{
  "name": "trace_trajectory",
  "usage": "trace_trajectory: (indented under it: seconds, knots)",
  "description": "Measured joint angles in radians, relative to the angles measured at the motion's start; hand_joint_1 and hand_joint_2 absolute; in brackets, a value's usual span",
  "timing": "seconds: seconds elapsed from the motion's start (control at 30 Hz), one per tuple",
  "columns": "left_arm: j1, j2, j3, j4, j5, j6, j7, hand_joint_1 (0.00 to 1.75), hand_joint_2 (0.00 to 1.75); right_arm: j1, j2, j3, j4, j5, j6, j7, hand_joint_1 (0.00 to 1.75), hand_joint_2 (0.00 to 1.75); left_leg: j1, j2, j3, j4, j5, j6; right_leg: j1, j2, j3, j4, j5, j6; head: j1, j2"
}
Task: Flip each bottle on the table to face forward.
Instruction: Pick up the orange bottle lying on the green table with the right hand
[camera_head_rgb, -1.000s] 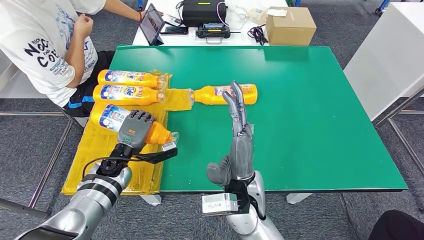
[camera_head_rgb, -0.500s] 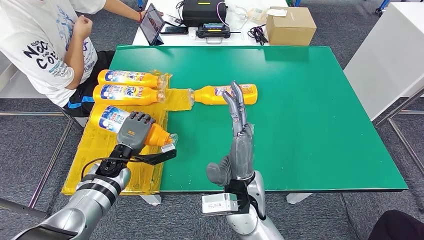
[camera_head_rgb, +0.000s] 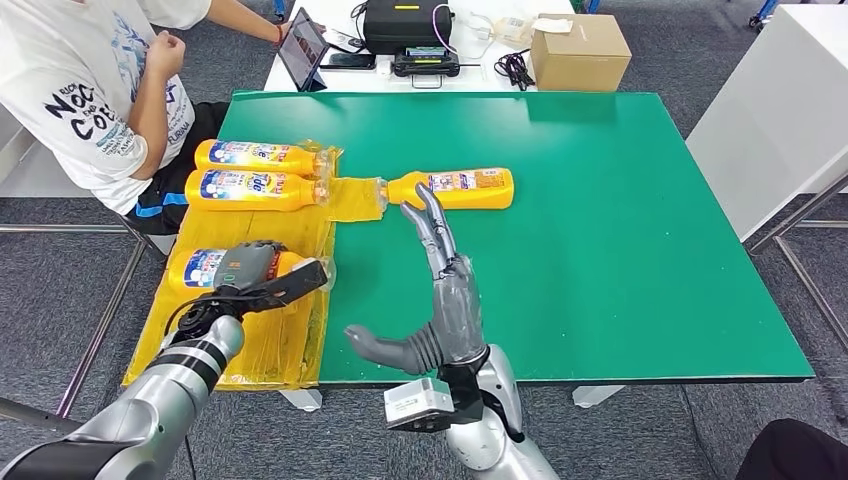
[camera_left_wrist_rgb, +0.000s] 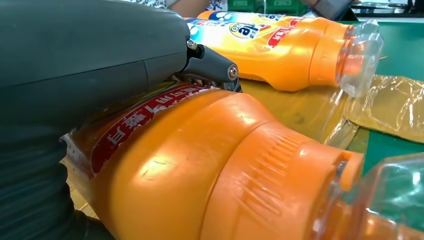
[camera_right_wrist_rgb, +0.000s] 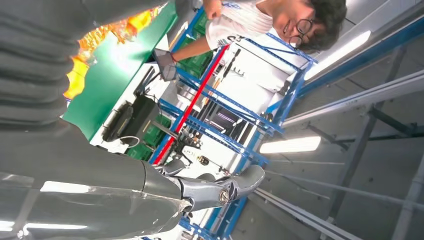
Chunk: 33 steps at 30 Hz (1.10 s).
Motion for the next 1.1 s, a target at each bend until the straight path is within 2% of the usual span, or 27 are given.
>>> trace_trajectory:
  seconds: [0.27,0.3,0.4,0.43,0.6,0.67,0.83,1.1]
  knots:
    - [-0.007,0.000,0.026,0.014,0.005,0.000,-0.004,1.75,1.75,0.000,0.002,0.000,0.018,0.000,0.001,0.000,0.00,1.75,0.000,0.000,0.000,0.000,0.000,0.000,0.000,0.000,0.000,0.000,0.000,0.000,0.000,0.000]
    - [-0.007,0.000,0.029,0.016,0.005,0.000,-0.006,1.63,1.75,0.000,0.002,0.000,0.020,0.000,0.001,0.000,0.00,1.75,0.000,0.000,0.000,0.000,0.000,0.000,0.000,0.000,0.000,0.000,0.000,0.000,0.000,0.000]
    - [-0.009,0.000,0.034,0.020,0.003,-0.021,-0.020,0.45,1.75,-0.002,0.002,0.000,0.027,0.009,0.008,0.002,0.00,1.75,0.000,0.000,0.000,0.000,0.000,0.000,0.000,0.000,0.000,0.000,0.000,0.000,0.000,0.000]
    - [-0.011,0.000,0.035,0.022,0.001,-0.035,-0.023,0.17,1.75,-0.003,0.002,0.000,0.029,0.014,0.012,0.004,0.00,1.75,0.000,0.000,0.001,0.000,0.000,0.000,0.000,0.000,0.000,0.000,0.000,0.000,0.000,0.000]
    - [-0.017,-0.001,0.035,0.035,-0.006,-0.094,-0.025,0.00,1.75,-0.012,0.001,-0.001,0.040,0.028,0.020,0.009,0.00,1.75,0.000,0.000,0.001,0.000,0.000,0.000,0.000,0.000,0.000,0.000,0.000,0.000,0.000,0.000]
    - [-0.022,-0.002,0.037,0.037,0.006,-0.122,-0.036,0.00,1.75,-0.015,0.001,-0.001,0.044,0.028,0.022,0.010,0.00,1.75,0.000,0.000,0.001,0.000,0.000,0.000,0.000,0.000,0.001,0.000,0.000,0.000,0.000,0.000]
    - [-0.035,-0.007,0.058,0.042,0.068,-0.265,-0.103,0.00,1.75,-0.032,0.002,-0.001,0.066,0.030,0.038,0.024,0.00,1.75,0.000,-0.002,0.004,0.000,0.000,0.000,0.000,-0.001,0.004,0.000,0.000,0.000,0.000,0.000]
    - [-0.037,-0.010,0.086,0.043,0.128,-0.345,-0.140,0.00,1.75,-0.044,0.008,-0.001,0.111,0.022,0.044,0.020,0.00,1.75,0.000,-0.006,0.011,0.000,0.000,0.000,0.000,-0.003,0.012,0.000,-0.001,0.000,0.000,0.000]
